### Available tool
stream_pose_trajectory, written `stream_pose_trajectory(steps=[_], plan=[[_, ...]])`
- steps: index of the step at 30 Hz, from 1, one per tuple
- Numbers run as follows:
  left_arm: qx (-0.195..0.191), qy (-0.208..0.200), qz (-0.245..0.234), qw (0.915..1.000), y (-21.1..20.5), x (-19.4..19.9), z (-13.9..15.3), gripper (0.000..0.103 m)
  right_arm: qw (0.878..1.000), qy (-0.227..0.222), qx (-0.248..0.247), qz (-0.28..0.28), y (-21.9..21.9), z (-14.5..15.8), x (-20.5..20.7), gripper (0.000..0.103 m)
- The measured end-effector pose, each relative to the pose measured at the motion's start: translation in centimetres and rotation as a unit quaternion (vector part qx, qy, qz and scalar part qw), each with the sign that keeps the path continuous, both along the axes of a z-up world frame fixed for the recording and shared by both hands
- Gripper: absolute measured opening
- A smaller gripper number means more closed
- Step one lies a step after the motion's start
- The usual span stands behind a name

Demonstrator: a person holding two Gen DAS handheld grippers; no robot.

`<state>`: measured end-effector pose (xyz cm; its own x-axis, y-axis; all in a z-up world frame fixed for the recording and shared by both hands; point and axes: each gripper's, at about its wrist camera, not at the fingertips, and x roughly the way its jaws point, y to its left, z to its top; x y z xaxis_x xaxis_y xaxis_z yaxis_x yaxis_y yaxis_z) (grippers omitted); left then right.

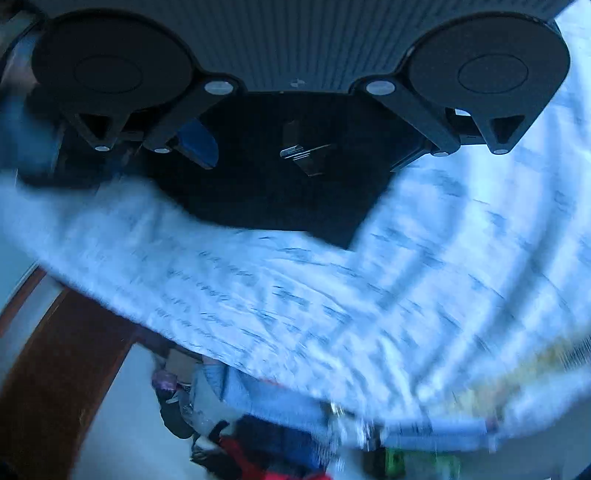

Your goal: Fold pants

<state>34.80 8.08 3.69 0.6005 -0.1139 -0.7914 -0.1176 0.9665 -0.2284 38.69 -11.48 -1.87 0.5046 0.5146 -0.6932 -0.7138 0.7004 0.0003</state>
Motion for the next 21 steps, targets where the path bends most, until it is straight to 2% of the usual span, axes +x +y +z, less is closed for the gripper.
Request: stream_pose_trajectory(steps=[2, 4, 8, 11, 12, 14, 15, 16, 17, 19, 21], plan=[[-0.063, 0.024, 0.013, 0.9976, 0.5, 2.0, -0.7, 0.093, 0.998, -0.054, -0.021, 0.018, 0.6, 0.6, -2.5, 0.006], [-0.106, 0.037, 0.013, 0.9936, 0.6, 3.3, -1.4, 0.091, 0.99, -0.115, -0.062, 0.047, 1.6, 0.9, -5.6, 0.006], [-0.157, 0.062, 0.022, 0.9855, 1.0, 4.7, -2.9, 0.087, 0.965, -0.208, -0.129, 0.091, 3.0, 0.1, -11.2, 0.006], [-0.185, 0.076, 0.013, 0.9797, 1.1, 4.8, -3.5, 0.086, 0.947, -0.259, -0.155, 0.106, 3.7, -0.5, -14.1, 0.006], [-0.196, 0.079, 0.011, 0.9774, 1.3, 4.7, -3.7, 0.08, 0.943, -0.272, -0.157, 0.109, 3.8, -0.7, -14.7, 0.006], [-0.219, 0.083, 0.01, 0.9722, 1.7, 4.1, -3.9, 0.059, 0.939, -0.283, -0.16, 0.108, 4.1, -0.7, -15.1, 0.006], [-0.213, 0.086, 0.013, 0.9731, 1.8, 3.7, -3.9, 0.039, 0.941, -0.281, -0.158, 0.106, 4.2, -0.8, -15.2, 0.006], [-0.204, 0.089, 0.016, 0.9748, 1.9, 3.4, -4.0, 0.026, 0.942, -0.281, -0.154, 0.101, 4.2, -0.9, -15.3, 0.006], [-0.2, 0.089, 0.017, 0.9756, 2.0, 3.0, -4.0, 0.02, 0.944, -0.277, -0.151, 0.097, 4.1, -1.0, -15.2, 0.006], [-0.205, 0.081, 0.023, 0.9751, 2.3, 2.0, -4.1, 0.014, 0.946, -0.271, -0.155, 0.086, 4.1, -1.2, -15.1, 0.006], [-0.197, 0.063, 0.023, 0.978, 2.3, 0.6, -3.8, 0.013, 0.943, -0.278, -0.167, 0.07, 4.0, -1.5, -14.7, 0.016]])
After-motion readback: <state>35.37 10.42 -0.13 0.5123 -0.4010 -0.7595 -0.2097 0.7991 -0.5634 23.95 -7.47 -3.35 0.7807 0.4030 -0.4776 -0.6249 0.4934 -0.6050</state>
